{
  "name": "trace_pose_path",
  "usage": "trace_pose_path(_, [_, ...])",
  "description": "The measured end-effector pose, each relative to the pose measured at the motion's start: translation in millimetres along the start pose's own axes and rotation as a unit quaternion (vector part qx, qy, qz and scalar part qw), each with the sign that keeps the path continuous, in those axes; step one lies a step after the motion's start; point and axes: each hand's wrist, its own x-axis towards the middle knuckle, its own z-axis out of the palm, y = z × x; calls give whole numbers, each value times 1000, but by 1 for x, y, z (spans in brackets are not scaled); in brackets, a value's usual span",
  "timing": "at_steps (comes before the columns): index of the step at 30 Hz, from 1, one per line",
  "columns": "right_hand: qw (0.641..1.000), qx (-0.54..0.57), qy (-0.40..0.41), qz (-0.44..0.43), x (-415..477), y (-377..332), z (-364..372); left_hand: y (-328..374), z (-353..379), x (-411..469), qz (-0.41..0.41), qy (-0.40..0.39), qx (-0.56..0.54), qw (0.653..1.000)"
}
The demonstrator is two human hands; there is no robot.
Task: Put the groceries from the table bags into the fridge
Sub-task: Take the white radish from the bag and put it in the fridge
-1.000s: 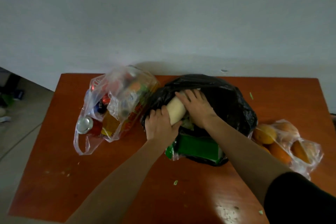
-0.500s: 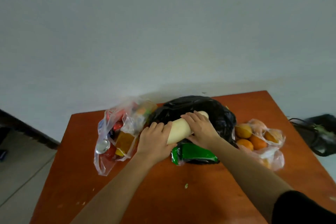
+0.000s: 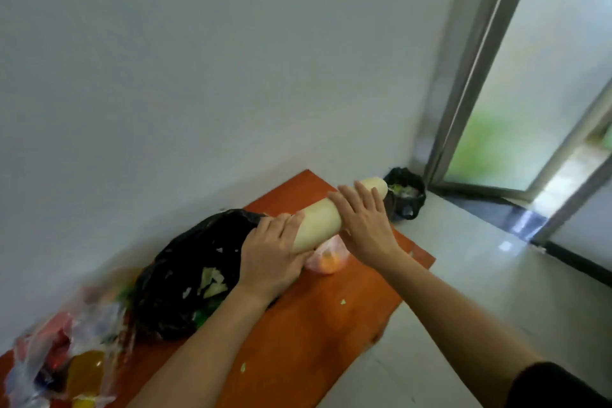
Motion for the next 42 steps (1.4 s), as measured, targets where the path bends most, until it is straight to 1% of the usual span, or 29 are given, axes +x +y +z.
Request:
trace_pose_path(2, [998,-19,27,49,-28,43,-32,49,1,27,42,5,-23,999])
trace_pose_path(6, [986,-61,75,138,-108,138,-103,169,11,75,142,29,-69,987])
trace_pose_path(11, [953,-122,109,254,-252,251,-188,356,31,99,249,33,-145,957])
trace_pose_path(13, [934,-149,116,302,-316,290,-222,437,38,103,297,31,-180,937])
trace_pose_path(14, [928,-150,115,320,-338,302,-234,464,40,104,312,31,-185,931])
trace_pose_path(18, [882,-186,112,417,-456,351,-294,605,43,97,401,24,-220,889])
trace_pose_path(22, [839,-240,144,467,-539,390,-349,720,36,96,468,52,-250,846])
trace_pose_path(27, [784,-309,165,513,-604,442,-410,842,30,117,527,93,-279,798])
trace_pose_path(29, [762,-341,164,526,-626,469,-433,890,29,129,542,96,-299,779])
trace_pose_path(32, [735,-377,149,544,-651,511,-469,958,28,149,553,97,-325,761])
trace_pose_path(37, [690,-442,146,554,-681,580,-526,1059,15,180,543,93,-348,758])
trace_pose_path(40, [659,-466,158,569,-697,616,-552,1114,5,194,544,106,-344,759])
trace_pose_path(42, [648,-475,167,571,-705,638,-564,1144,1,203,546,122,-335,758])
